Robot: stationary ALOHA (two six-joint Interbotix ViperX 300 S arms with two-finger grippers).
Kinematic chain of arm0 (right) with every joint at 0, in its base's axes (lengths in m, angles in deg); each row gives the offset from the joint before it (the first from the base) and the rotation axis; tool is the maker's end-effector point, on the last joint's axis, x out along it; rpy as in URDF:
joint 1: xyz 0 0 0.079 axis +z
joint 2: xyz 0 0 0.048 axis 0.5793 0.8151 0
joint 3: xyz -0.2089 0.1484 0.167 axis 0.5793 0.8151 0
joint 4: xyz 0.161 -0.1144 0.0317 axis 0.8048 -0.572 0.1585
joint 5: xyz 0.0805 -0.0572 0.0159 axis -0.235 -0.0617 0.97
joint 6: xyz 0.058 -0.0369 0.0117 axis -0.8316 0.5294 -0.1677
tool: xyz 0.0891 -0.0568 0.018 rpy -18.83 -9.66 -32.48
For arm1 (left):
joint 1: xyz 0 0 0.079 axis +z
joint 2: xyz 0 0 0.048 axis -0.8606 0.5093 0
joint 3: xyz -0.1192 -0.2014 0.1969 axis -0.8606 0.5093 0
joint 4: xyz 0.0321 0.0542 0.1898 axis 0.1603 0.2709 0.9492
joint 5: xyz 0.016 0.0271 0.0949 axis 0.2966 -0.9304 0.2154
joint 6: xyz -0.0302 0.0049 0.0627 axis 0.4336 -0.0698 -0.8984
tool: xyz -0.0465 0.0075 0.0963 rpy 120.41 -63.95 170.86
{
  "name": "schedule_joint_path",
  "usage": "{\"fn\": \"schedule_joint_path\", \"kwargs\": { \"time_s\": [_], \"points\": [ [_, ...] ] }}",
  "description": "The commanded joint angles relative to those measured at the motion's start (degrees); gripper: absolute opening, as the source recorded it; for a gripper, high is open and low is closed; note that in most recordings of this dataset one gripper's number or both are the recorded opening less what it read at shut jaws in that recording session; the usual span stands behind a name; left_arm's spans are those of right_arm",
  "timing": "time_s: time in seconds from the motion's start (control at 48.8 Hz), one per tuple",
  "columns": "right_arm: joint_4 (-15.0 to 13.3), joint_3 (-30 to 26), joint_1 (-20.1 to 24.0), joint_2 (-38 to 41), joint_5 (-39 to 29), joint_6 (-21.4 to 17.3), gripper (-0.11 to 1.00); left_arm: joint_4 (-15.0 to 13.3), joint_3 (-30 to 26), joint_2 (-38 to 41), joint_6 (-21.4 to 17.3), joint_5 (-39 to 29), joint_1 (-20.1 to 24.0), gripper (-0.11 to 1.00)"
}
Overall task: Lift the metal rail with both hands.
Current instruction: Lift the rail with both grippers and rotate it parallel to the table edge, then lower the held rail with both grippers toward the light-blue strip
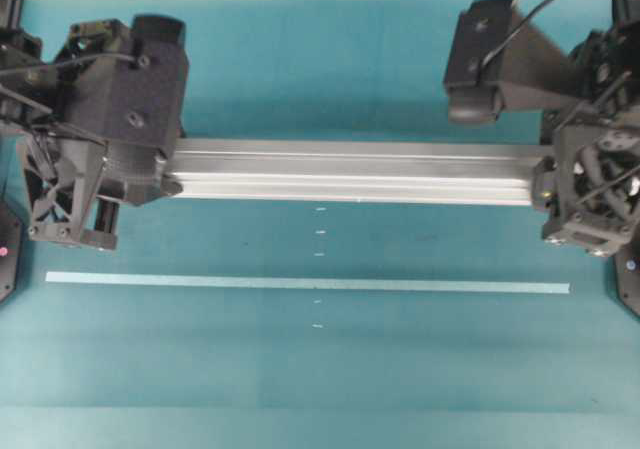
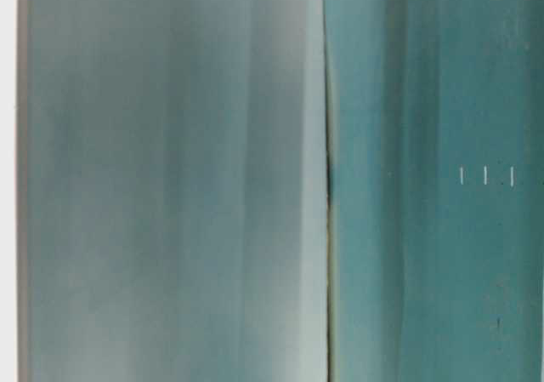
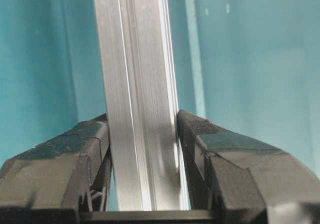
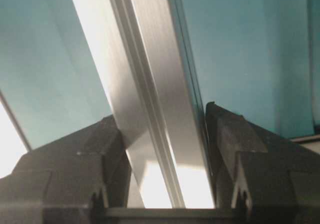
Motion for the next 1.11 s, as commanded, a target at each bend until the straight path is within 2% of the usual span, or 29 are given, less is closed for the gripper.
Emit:
{"fn": "schedule_joint_path", "kwargs": {
  "time_s": [0.0, 0.369, 0.737, 0.942, 1.086],
  "points": [
    [-1.1, -1.8, -2.4, -0.4, 0.2, -1.1, 0.42, -0.4, -2.7, -0.6, 0.2, -0.4, -1.8, 0.35],
    [-1.1, -0.8, -2.4, 0.0, 3.1, -0.5, 0.42, -0.4, -4.4, 0.8, 0.4, -3.7, -2.1, 0.35],
    [-1.1, 0.3, -2.4, 0.0, 4.7, -0.5, 0.42, -0.1, -4.2, 1.1, 0.4, -3.4, -2.1, 0.35],
    [-1.2, 6.9, -1.9, 0.1, 9.5, 1.1, 0.42, 0.1, -1.4, 2.0, 0.4, -2.1, -2.1, 0.34],
    [-1.3, 11.7, -1.7, 0.0, 15.2, 2.5, 0.42, 0.0, 3.9, 2.1, 0.4, 1.4, -2.1, 0.34]
  ]
}}
